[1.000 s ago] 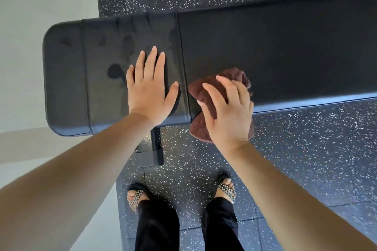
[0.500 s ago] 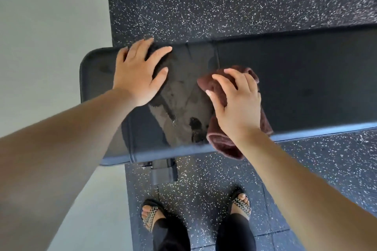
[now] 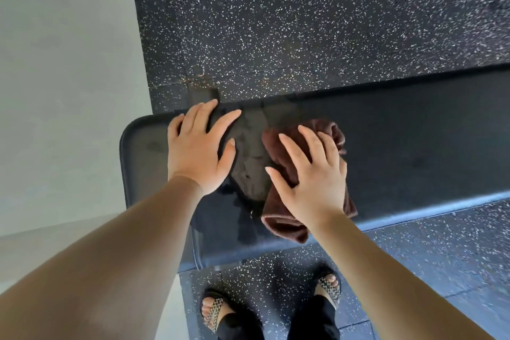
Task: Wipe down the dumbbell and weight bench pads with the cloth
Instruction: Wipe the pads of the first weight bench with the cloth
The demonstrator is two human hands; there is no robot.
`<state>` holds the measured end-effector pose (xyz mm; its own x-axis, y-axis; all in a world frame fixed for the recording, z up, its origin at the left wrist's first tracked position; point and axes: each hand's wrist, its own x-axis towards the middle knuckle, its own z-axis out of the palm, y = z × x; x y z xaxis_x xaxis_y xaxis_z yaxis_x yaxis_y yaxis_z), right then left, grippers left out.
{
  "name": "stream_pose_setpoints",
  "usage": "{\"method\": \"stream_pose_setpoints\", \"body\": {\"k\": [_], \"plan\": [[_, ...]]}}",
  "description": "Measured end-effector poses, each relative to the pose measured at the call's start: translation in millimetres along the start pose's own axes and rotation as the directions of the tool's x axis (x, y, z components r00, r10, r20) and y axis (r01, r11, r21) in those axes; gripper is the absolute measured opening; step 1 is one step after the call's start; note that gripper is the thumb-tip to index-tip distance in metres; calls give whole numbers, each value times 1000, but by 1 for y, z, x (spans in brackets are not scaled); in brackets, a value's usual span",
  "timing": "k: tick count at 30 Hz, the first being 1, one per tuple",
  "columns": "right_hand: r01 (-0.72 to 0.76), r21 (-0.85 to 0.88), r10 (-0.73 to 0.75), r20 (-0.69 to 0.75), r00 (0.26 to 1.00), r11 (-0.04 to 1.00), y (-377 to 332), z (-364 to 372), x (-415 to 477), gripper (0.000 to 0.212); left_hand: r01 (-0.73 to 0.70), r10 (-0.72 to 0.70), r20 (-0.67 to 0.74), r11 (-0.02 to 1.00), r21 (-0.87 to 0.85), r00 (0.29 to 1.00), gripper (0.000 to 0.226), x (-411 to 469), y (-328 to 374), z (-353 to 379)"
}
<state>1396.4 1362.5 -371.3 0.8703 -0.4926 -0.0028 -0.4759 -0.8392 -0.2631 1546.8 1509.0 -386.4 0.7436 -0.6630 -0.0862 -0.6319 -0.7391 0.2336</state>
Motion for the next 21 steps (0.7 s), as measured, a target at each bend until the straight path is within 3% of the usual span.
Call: {"method": "stream_pose_setpoints", "body": {"k": [9, 21], "plan": [[-7, 42, 11, -89, 996, 999, -10, 6, 50, 40, 12, -12, 23, 1000, 16, 1000, 51, 0, 1, -1], [15, 72, -13, -22, 1000, 997, -8, 0, 49, 34, 18, -20, 47, 999, 36, 999, 51, 2, 2, -1]]}}
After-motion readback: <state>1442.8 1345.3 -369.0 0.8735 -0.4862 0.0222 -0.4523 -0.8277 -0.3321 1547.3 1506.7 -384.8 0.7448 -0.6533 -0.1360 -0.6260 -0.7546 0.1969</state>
